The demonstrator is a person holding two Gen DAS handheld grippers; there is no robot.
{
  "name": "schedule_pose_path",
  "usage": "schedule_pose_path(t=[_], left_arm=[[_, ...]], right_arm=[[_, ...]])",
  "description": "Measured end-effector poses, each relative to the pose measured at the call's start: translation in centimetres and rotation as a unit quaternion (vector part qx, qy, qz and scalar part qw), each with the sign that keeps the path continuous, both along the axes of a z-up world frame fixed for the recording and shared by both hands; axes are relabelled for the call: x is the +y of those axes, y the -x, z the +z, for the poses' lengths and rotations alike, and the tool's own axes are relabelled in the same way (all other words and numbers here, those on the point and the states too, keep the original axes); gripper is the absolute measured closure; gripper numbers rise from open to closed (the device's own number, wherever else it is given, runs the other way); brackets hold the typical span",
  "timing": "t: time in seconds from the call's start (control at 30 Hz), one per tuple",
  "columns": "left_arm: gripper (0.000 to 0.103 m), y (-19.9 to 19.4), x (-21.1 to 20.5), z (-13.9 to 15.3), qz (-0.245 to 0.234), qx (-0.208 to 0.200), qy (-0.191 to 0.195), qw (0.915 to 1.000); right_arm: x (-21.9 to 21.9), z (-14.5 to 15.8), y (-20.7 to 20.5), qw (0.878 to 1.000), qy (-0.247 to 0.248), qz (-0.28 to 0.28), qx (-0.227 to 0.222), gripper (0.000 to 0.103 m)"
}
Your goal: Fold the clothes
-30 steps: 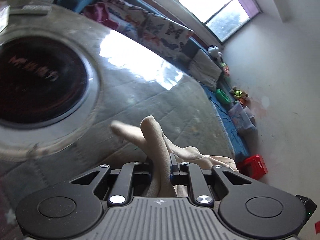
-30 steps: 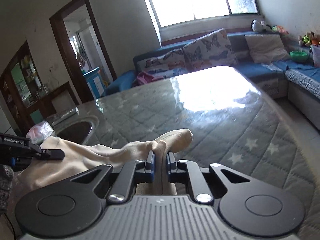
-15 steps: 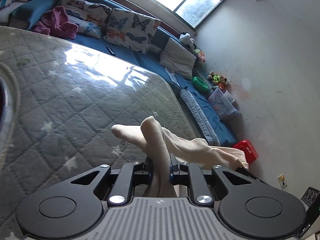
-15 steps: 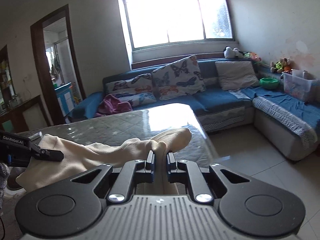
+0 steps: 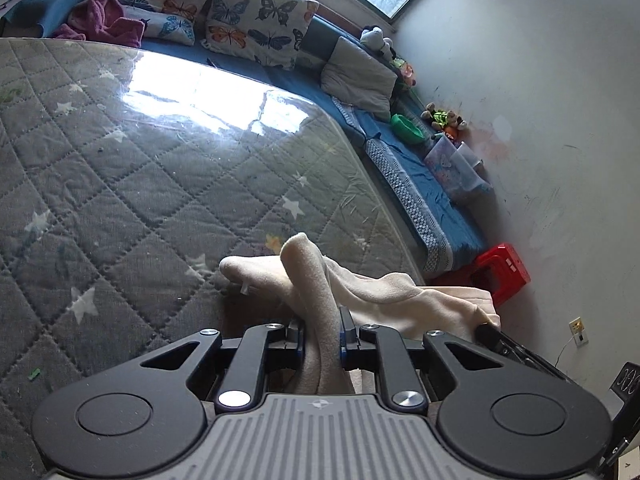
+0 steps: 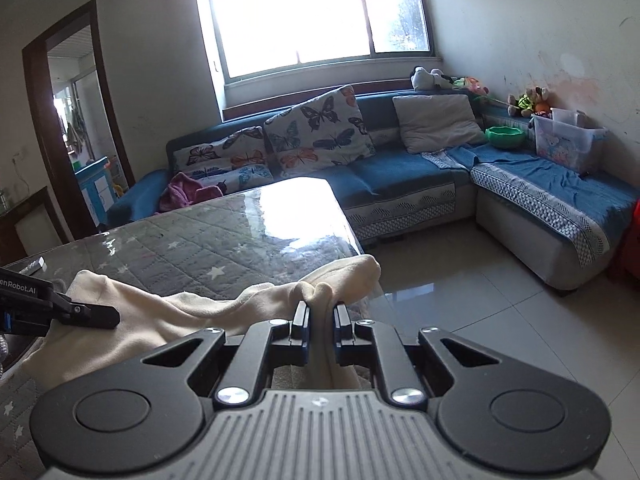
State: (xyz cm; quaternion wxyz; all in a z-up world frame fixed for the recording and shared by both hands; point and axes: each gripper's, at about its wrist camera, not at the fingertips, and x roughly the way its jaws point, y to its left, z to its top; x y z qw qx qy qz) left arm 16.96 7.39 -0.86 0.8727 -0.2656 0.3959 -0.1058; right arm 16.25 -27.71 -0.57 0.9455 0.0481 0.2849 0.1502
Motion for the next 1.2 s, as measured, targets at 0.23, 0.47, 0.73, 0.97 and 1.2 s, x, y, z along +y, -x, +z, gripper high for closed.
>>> schedule_pose_path(t=[0.23, 0.47, 0.73, 0.97, 1.2], left_arm=[[0.087, 0.0, -0.3, 0.4, 0.001, 0.0, -0.004, 1.0], [0.087, 0.3, -0.5, 1.5, 0.002, -0.015, -0.019, 0.9997], [0.087, 0.8, -0.8, 2.3, 0.0, -0.028, -0.032, 0.9991], [0.087, 0.6, -1.0, 1.6, -0.004, -0.016, -0.041, 0.999], [0.087, 0.4, -1.0, 0.4, -0.006, 0.002, -0.047, 0.9989]], right_arm=[[0.1, -0.1, -0.1, 1.0, 0.001, 0.002, -0.003, 0.093], [0.3, 0.9, 0.1, 1.0, -0.001, 0.004, -0.024, 0.093], [0.1, 1.9, 0.5, 0.999, -0.003, 0.004, -0.038, 0.093], [0.2, 1.2, 0.0, 1.0, 0.003, 0.0, -0.027, 0.093], [0.6, 0.2, -0.6, 1.0, 0.013, -0.005, -0.011, 0.093]])
